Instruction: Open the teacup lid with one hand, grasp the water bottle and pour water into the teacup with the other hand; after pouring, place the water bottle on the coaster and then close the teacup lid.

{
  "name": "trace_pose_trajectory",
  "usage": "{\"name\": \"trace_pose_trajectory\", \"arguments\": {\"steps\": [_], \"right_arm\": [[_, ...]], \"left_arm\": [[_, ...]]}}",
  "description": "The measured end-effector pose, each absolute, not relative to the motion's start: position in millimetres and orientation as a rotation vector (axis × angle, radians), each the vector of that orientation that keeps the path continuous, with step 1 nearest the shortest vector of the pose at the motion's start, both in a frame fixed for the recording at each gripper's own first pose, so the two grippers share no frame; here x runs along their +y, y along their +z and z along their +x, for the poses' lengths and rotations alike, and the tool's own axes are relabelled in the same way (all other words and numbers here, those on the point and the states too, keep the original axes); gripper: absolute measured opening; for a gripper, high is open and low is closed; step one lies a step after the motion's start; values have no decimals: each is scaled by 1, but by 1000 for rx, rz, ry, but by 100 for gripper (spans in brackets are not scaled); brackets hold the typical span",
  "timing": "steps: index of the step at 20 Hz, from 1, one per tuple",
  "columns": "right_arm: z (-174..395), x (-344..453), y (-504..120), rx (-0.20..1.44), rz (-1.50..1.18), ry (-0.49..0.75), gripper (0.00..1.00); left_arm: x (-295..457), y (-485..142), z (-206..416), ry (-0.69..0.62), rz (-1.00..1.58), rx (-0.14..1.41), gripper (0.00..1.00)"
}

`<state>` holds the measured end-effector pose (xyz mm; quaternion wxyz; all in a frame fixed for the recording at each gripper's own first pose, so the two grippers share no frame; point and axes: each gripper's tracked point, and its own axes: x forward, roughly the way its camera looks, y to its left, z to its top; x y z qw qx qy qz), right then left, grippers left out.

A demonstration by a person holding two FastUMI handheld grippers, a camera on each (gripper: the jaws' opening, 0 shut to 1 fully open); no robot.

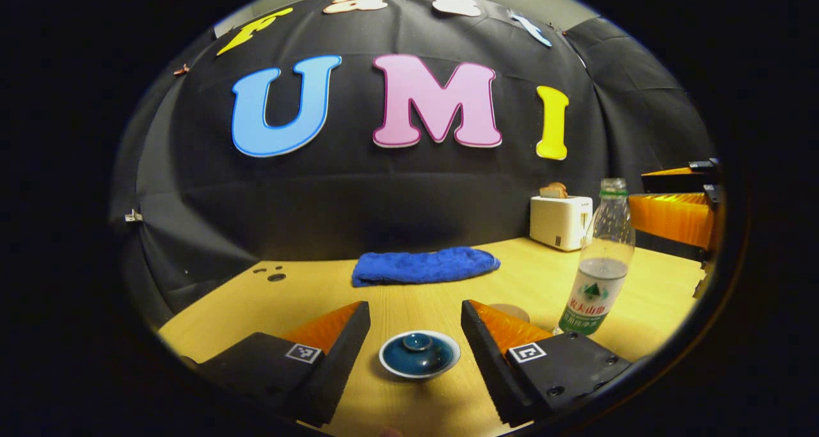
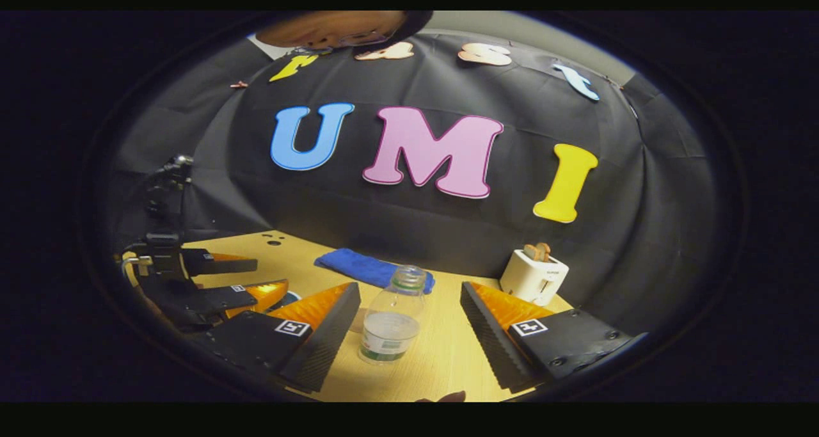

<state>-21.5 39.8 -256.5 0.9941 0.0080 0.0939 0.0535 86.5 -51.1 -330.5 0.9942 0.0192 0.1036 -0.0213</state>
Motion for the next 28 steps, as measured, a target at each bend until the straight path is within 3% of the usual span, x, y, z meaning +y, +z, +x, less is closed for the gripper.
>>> {"name": "trace_pose_trajectory", "arguments": {"steps": [3, 4, 10, 11, 12, 13, 15, 17, 21, 28], "right_arm": [[-21, 44, -269, 214, 42, 110, 98], [-19, 44, -269, 214, 45, 111, 98], [-17, 43, -276, 221, 49, 115, 99], [-17, 42, -279, 226, 51, 114, 98], [-18, 42, -283, 231, 54, 114, 98], [-18, 42, -285, 235, 60, 114, 99], [-19, 44, -294, 245, 67, 119, 98], [-20, 47, -302, 253, 68, 127, 98], [-21, 54, -321, 274, 97, 132, 98], [-8, 60, -357, 311, 120, 118, 98]], "left_arm": [[-54, -354, 92, -44, -4, 266, 85], [-56, -358, 93, -44, -3, 281, 71], [-57, -368, 101, -30, 71, 309, 57], [-55, -368, 101, -20, 80, 315, 41], [-54, -367, 101, -13, 81, 317, 40], [-56, -366, 101, -13, 77, 309, 31], [-55, -366, 100, -14, 70, 305, 36], [-56, -355, 98, -12, 67, 285, 27], [-54, -320, 94, -29, 51, 227, 30], [-24, -300, 81, 22, 36, 226, 27]]}}
